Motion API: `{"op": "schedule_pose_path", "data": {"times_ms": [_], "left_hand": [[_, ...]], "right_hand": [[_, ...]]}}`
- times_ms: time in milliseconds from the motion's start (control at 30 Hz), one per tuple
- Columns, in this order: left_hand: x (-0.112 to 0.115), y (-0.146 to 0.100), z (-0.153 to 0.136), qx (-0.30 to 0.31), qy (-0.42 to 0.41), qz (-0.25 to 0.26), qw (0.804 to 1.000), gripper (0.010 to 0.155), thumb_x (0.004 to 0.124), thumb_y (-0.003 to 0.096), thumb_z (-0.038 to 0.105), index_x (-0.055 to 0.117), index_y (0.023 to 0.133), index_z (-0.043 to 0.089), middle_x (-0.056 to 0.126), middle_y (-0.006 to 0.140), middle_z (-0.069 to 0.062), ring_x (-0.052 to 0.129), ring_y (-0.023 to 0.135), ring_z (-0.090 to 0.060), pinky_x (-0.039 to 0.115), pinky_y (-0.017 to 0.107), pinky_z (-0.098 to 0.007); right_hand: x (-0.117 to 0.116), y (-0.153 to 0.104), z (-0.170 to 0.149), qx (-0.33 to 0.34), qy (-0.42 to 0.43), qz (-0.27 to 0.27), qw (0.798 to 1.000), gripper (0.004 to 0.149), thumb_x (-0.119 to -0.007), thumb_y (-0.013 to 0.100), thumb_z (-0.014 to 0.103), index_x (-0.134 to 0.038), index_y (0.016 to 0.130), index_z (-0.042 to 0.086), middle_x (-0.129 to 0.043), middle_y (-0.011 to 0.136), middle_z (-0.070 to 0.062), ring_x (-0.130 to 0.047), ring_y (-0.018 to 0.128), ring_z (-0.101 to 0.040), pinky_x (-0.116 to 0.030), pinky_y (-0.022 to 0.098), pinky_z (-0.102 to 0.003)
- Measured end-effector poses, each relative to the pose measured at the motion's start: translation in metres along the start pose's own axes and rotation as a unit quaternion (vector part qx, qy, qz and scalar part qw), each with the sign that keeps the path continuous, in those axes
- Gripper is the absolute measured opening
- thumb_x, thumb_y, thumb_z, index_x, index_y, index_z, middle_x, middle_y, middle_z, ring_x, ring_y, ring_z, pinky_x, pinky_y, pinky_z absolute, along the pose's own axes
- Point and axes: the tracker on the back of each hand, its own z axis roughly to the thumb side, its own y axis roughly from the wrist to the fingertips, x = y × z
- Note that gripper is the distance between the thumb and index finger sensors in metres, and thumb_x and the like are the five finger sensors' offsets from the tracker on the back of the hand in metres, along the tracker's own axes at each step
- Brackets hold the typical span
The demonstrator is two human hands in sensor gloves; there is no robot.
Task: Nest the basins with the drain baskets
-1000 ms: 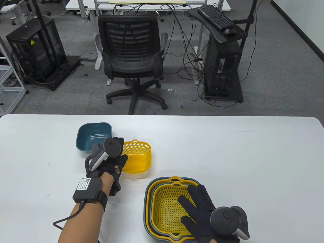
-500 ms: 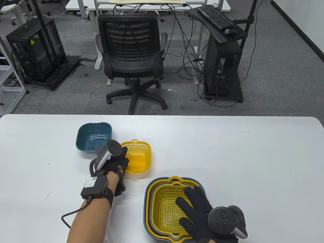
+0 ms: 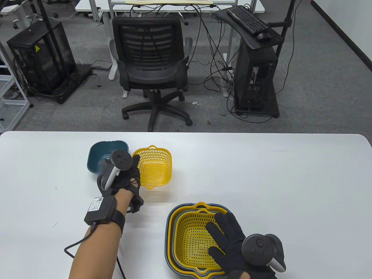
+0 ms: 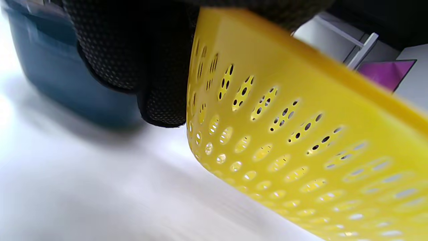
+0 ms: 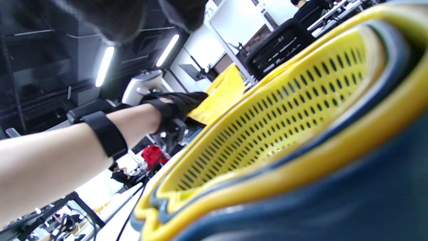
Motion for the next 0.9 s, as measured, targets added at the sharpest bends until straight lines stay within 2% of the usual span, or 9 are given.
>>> {"op": "schedule_pose_path", "data": {"times_ms": [33, 133, 200, 300, 400, 600, 900], "left_hand": [[-0.013, 0.004, -0.003, -0.014, 0.020, 0.014, 1.000, 0.056, 0.077, 0.0510, 0.027, 0.068, 0.105, 0.038, 0.070, 0.113, 0.004, 0.108, 0.065, -0.026, 0.087, 0.051, -0.040], [-0.044, 0.014, -0.020, -0.060, 0.013, 0.046, 0.997, 0.056, 0.076, 0.0511, 0.027, 0.068, 0.105, 0.041, 0.070, 0.113, 0.006, 0.107, 0.067, -0.027, 0.086, 0.052, -0.041], [-0.060, 0.020, -0.032, -0.091, 0.020, 0.063, 0.994, 0.056, 0.076, 0.0513, 0.029, 0.069, 0.104, 0.043, 0.070, 0.113, 0.009, 0.104, 0.074, -0.027, 0.084, 0.055, -0.041], [-0.080, 0.029, -0.054, -0.148, 0.057, 0.091, 0.983, 0.054, 0.077, 0.0513, 0.032, 0.072, 0.102, 0.049, 0.075, 0.111, 0.014, 0.099, 0.082, -0.028, 0.081, 0.059, -0.042], [-0.088, 0.039, -0.078, -0.184, 0.042, 0.103, 0.977, 0.054, 0.076, 0.0514, 0.033, 0.071, 0.102, 0.052, 0.076, 0.111, 0.017, 0.089, 0.093, -0.027, 0.076, 0.066, -0.044], [-0.079, 0.058, -0.110, -0.213, 0.019, 0.084, 0.973, 0.054, 0.075, 0.0521, 0.035, 0.070, 0.102, 0.055, 0.073, 0.112, 0.020, 0.071, 0.107, -0.027, 0.063, 0.077, -0.050], [-0.030, 0.083, -0.116, -0.202, 0.089, 0.040, 0.974, 0.054, 0.075, 0.0523, 0.035, 0.068, 0.102, 0.056, 0.072, 0.113, 0.021, 0.068, 0.109, -0.026, 0.061, 0.078, -0.051]], "right_hand": [[0.001, 0.000, 0.000, -0.001, 0.000, -0.005, 1.000, 0.066, -0.071, 0.052, 0.042, -0.049, 0.108, 0.015, -0.021, 0.116, -0.016, -0.010, 0.101, -0.052, -0.033, 0.064, -0.079], [0.004, 0.000, -0.001, -0.001, -0.004, -0.017, 1.000, 0.066, -0.071, 0.052, 0.043, -0.049, 0.108, 0.014, -0.021, 0.116, -0.016, -0.011, 0.101, -0.052, -0.033, 0.064, -0.079], [0.005, 0.001, -0.001, -0.002, -0.005, -0.022, 1.000, 0.066, -0.071, 0.052, 0.043, -0.050, 0.108, 0.014, -0.022, 0.116, -0.015, -0.012, 0.101, -0.052, -0.033, 0.064, -0.079], [0.002, 0.004, -0.007, -0.008, -0.001, -0.023, 1.000, 0.066, -0.071, 0.052, 0.042, -0.050, 0.108, 0.014, -0.025, 0.116, -0.013, -0.014, 0.101, -0.052, -0.034, 0.063, -0.079], [-0.003, 0.006, -0.010, -0.014, 0.003, -0.010, 1.000, 0.066, -0.071, 0.052, 0.042, -0.050, 0.108, 0.014, -0.025, 0.116, -0.013, -0.014, 0.101, -0.052, -0.034, 0.063, -0.079], [-0.008, 0.008, -0.011, -0.017, 0.002, 0.001, 1.000, 0.066, -0.071, 0.052, 0.043, -0.050, 0.108, 0.015, -0.025, 0.116, -0.013, -0.013, 0.101, -0.052, -0.034, 0.064, -0.079], [-0.006, 0.008, -0.015, -0.029, 0.000, 0.003, 1.000, 0.066, -0.071, 0.052, 0.043, -0.049, 0.108, 0.015, -0.024, 0.116, -0.013, -0.013, 0.101, -0.052, -0.032, 0.063, -0.079]]}}
